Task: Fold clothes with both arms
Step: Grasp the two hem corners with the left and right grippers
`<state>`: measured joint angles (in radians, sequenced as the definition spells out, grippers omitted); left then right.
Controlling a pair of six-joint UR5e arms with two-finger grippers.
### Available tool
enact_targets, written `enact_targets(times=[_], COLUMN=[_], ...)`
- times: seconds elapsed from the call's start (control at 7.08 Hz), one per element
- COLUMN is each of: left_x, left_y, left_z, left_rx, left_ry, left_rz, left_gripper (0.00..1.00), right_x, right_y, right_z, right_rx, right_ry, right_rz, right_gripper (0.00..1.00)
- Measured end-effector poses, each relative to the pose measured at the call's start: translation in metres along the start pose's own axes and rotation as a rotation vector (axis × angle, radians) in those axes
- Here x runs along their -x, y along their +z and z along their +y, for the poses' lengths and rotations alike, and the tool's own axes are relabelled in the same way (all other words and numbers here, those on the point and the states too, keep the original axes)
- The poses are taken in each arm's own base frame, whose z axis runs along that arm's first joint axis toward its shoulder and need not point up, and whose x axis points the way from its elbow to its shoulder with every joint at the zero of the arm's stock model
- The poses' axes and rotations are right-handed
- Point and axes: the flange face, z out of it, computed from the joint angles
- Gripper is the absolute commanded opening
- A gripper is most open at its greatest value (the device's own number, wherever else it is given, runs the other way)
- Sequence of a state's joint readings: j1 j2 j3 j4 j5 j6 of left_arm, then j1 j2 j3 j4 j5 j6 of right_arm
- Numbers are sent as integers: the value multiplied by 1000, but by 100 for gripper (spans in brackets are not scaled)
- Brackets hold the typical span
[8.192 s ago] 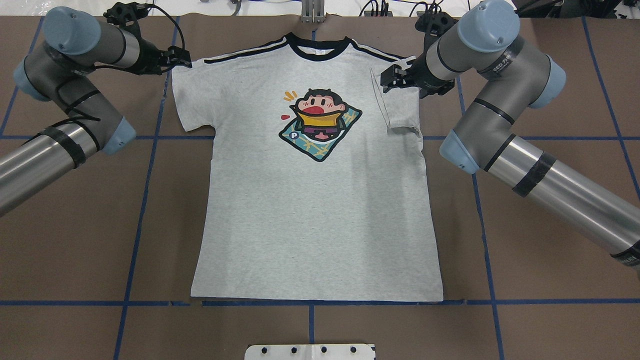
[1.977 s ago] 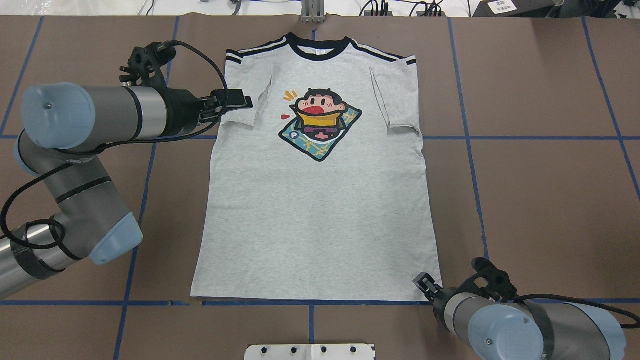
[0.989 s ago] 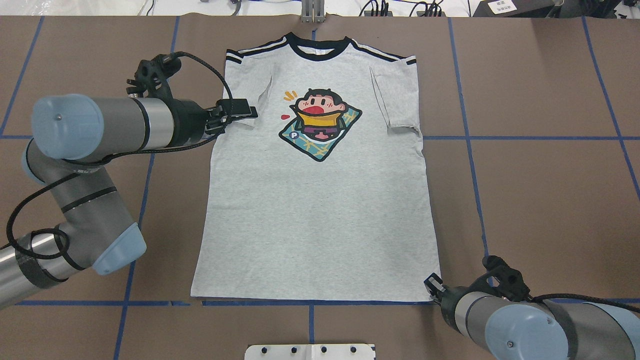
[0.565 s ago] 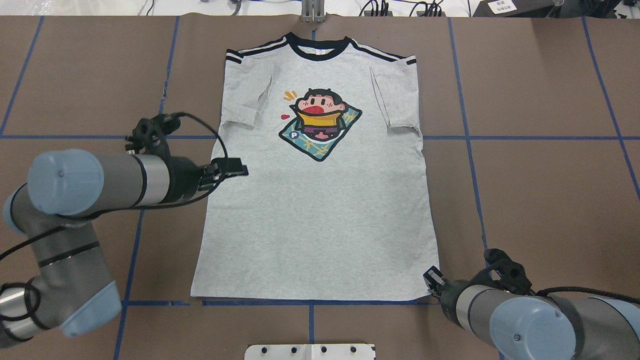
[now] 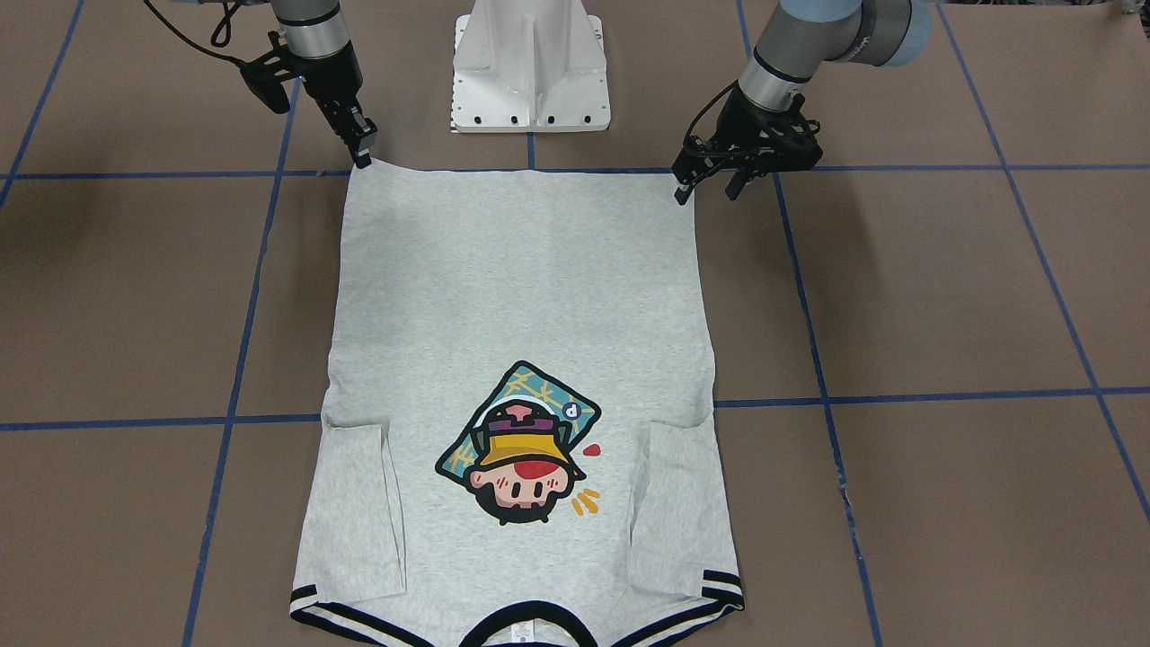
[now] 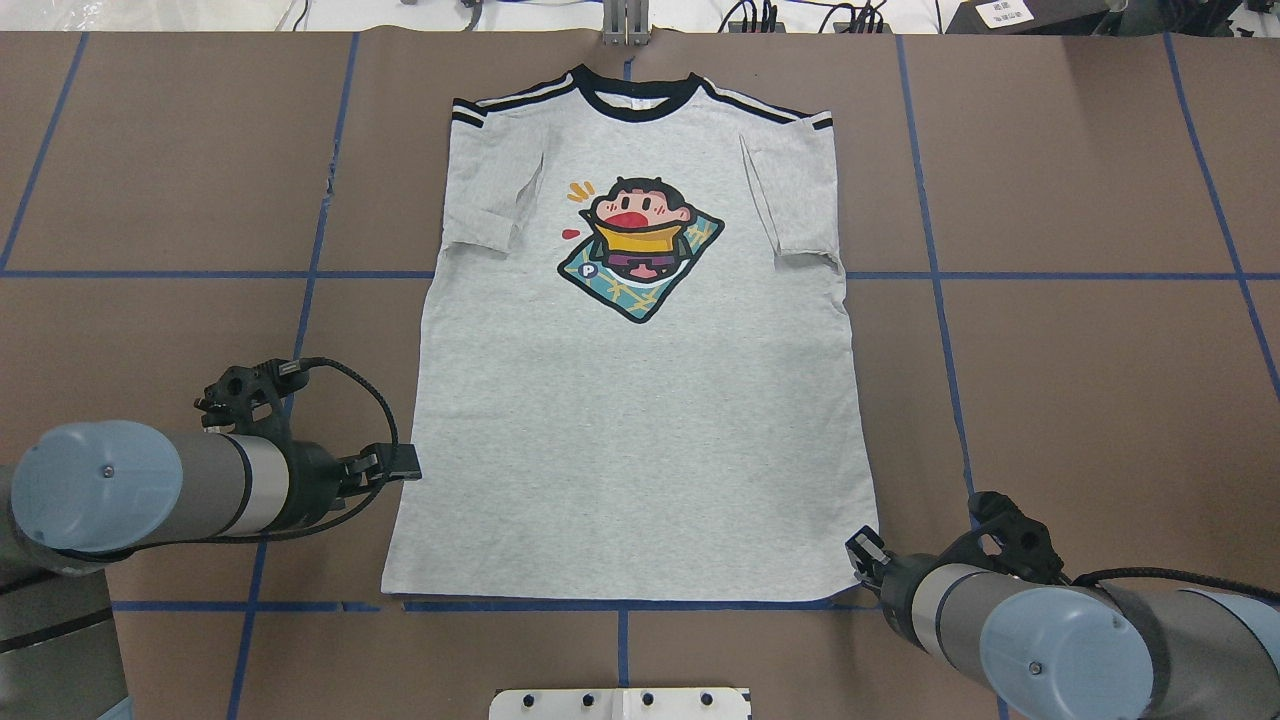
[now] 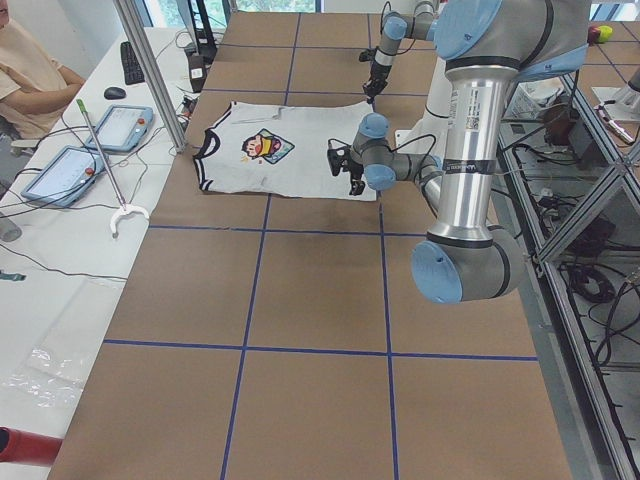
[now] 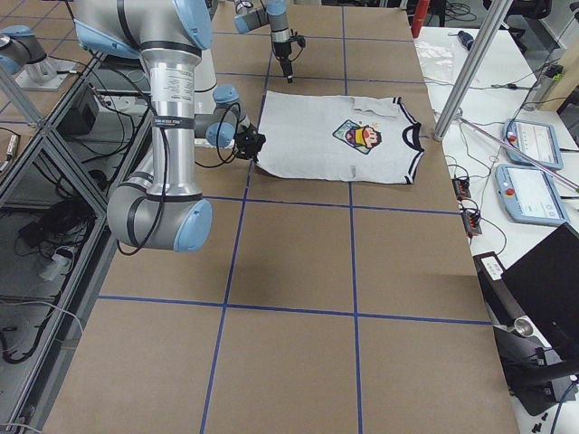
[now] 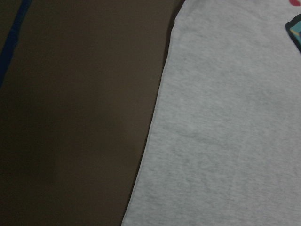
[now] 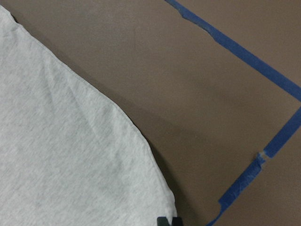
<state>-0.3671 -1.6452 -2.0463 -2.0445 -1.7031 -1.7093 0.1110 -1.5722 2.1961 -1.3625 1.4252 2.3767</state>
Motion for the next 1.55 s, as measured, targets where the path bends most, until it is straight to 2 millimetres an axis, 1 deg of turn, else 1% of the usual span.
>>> enact_targets(times=[0.14, 0.42, 0.56, 0.71, 0.85, 0.99, 1.27, 1.55], left_x=[4, 11, 15, 17, 19, 20, 20, 20], left_y=[8, 26, 34, 39, 41, 43, 45, 45], left_z=[17, 46, 54, 57, 58, 61, 70, 74], left_rx=[23, 59, 69, 72, 74, 78, 92, 96], left_ry=[-69, -105, -103, -101, -100, -97, -89, -86], left_rz=[-28, -76, -93, -102, -109, -112, -115, -118], left_gripper=[89, 82, 77, 72, 62, 38, 0, 0], right_x=[0, -1, -1, 0, 1, 1, 3, 3], right_y=[1, 4, 4, 5, 5, 4, 3, 2], right_z=[-1, -4, -6, -7, -9, -10, -10, -10], right_rx=[-3, -13, -18, -20, -23, -24, -21, -22], right_ry=[0, 1, 1, -1, -1, -1, 0, 1], right_rz=[1, 3, 3, 2, 1, 0, -3, -6], right_gripper=[0, 0, 0, 0, 0, 0, 0, 0])
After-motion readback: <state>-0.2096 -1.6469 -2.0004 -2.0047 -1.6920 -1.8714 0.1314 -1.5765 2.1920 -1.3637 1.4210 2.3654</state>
